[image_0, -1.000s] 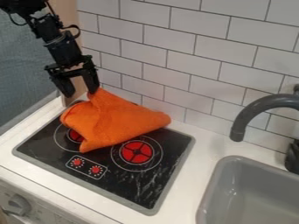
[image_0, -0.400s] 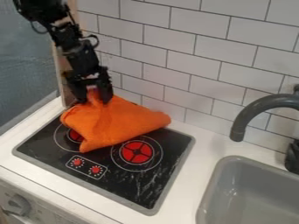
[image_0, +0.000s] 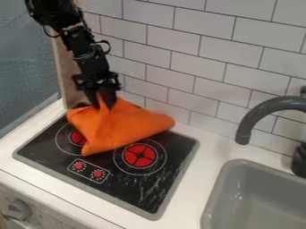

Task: Unfold the cloth from left to right

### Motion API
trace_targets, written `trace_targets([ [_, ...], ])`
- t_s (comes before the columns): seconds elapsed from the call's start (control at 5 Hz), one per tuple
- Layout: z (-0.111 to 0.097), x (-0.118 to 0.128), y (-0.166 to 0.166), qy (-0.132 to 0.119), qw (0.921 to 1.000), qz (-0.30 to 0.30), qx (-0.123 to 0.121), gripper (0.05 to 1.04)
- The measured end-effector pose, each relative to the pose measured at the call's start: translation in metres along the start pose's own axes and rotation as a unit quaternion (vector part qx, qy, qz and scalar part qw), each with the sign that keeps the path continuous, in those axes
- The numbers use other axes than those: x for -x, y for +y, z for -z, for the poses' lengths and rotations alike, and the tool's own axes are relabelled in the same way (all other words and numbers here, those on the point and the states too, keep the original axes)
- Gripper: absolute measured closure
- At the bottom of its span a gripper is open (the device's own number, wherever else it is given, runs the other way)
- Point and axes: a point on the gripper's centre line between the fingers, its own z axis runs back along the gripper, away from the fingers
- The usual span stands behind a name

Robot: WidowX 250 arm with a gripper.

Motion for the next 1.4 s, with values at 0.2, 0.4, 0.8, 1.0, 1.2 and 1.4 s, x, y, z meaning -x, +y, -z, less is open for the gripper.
trace_targets([
  [0.2,0.001,0.001,-0.001,0.001,1.0,-0.001,0.004,0.932],
  [0.4,0.001,0.002,-0.003,0.003,0.9999,-0.002,0.01,1.025],
  [0.8,-0.001,0.006,-0.011,0.015,0.9993,0.01,0.032,1.032],
  [1.0,-0.026,0.009,-0.021,-0.003,0.9986,0.046,0.026,1.032],
  [1.2,-0.028,0.026,-0.037,0.018,0.9961,0.082,0.028,1.032],
  [1.4,-0.033,0.041,-0.062,0.023,0.9903,0.133,0.033,1.032],
])
